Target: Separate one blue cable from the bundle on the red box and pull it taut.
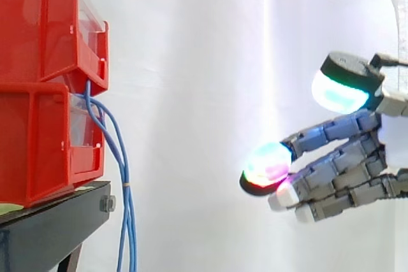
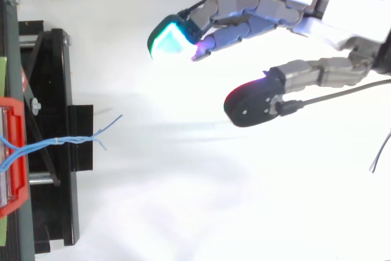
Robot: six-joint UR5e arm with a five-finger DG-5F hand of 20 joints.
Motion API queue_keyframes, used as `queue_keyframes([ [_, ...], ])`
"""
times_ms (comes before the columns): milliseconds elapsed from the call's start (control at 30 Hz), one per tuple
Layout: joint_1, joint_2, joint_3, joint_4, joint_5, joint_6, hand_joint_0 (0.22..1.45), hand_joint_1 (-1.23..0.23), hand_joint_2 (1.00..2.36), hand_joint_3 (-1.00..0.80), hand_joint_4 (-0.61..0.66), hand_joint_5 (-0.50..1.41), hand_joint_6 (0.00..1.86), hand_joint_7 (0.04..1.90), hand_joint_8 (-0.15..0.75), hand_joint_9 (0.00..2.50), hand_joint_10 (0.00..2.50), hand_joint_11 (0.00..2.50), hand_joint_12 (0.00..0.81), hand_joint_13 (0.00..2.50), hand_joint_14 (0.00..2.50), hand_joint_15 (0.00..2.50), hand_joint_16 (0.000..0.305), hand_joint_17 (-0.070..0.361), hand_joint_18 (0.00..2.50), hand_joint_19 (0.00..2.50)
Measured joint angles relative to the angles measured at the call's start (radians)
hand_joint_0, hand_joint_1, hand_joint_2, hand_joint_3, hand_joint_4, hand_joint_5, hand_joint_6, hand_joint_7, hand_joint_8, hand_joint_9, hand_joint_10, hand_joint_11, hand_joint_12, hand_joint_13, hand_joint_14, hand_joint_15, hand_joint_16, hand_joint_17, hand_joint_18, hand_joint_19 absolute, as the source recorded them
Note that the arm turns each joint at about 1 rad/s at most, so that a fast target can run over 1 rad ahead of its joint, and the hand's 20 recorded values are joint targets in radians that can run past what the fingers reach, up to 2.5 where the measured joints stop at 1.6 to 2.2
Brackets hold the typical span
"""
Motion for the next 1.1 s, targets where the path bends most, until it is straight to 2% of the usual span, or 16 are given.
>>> queue_keyframes([
  [200,0.004,-0.037,0.000,0.042,0.005,0.001,0.52,-0.56,1.00,-0.48,0.29,-0.18,0.50,0.68,0.319,0.62,0.00,0.21,0.362,0.30,0.00,0.05,0.053,0.120,0.32,0.18],
  [400,0.013,-0.055,0.000,0.078,0.045,-0.050,0.52,-0.56,1.00,-0.48,0.29,-0.18,0.50,0.68,0.320,0.63,0.01,0.21,0.362,0.31,0.00,0.05,0.053,0.120,0.32,0.17],
  [533,0.016,-0.094,0.002,0.110,0.055,-0.055,0.52,-0.56,1.00,-0.48,0.30,-0.18,0.50,0.68,0.319,0.63,0.00,0.21,0.362,0.31,0.00,0.05,0.053,0.120,0.33,0.18],
  [667,0.018,-0.140,0.015,0.168,0.059,-0.043,0.52,-0.57,1.00,-0.48,0.30,-0.18,0.50,0.68,0.320,0.63,0.01,0.22,0.360,0.31,0.00,0.05,0.053,0.120,0.33,0.19],
  [867,0.019,-0.216,0.067,0.185,0.059,-0.031,0.52,-0.57,1.00,-0.49,0.30,-0.18,0.50,0.68,0.321,0.63,0.01,0.22,0.360,0.32,0.00,0.06,0.053,0.120,0.34,0.19],
  [1100,0.014,-0.312,0.182,0.182,0.057,-0.024,0.52,-0.57,1.00,-0.48,0.30,-0.17,0.50,0.68,0.320,0.64,0.01,0.22,0.361,0.32,0.00,0.05,0.053,0.120,0.34,0.19],
])
